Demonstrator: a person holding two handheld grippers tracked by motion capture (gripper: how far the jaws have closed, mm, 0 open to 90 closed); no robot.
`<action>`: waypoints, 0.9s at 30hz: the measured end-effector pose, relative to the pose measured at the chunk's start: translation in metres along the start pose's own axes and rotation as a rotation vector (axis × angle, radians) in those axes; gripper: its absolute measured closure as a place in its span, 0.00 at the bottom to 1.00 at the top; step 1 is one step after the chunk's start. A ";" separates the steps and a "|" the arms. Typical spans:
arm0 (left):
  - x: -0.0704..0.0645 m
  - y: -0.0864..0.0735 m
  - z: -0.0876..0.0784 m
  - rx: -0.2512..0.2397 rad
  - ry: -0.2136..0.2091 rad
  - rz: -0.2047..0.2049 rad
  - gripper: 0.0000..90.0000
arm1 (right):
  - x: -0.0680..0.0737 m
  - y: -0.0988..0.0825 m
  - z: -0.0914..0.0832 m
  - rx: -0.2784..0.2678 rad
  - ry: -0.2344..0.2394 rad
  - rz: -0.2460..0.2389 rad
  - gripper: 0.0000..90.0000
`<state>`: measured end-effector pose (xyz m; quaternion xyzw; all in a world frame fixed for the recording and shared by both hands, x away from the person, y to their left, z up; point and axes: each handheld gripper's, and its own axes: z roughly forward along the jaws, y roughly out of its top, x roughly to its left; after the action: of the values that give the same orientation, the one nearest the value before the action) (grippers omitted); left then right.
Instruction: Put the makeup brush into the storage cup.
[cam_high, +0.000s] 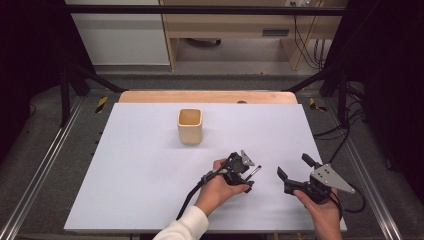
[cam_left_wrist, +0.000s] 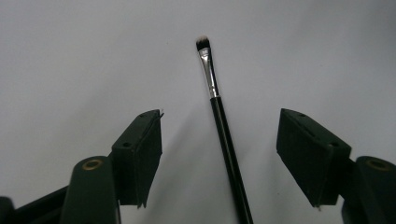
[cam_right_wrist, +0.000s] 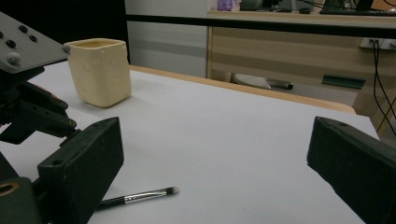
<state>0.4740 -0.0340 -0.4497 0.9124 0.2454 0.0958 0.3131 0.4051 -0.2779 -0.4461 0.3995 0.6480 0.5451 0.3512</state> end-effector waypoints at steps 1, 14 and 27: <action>0.000 0.000 0.000 -0.005 0.001 -0.004 0.37 | 0.000 0.000 0.000 0.001 0.001 0.000 0.04; 0.000 -0.002 0.003 0.011 0.006 -0.040 0.55 | 0.001 0.000 0.000 0.002 0.001 0.004 0.05; -0.003 -0.003 0.009 0.044 -0.001 -0.047 0.74 | 0.001 0.000 0.000 0.005 0.002 0.007 0.05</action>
<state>0.4730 -0.0378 -0.4584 0.9131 0.2687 0.0826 0.2954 0.4052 -0.2773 -0.4463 0.4020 0.6485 0.5449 0.3478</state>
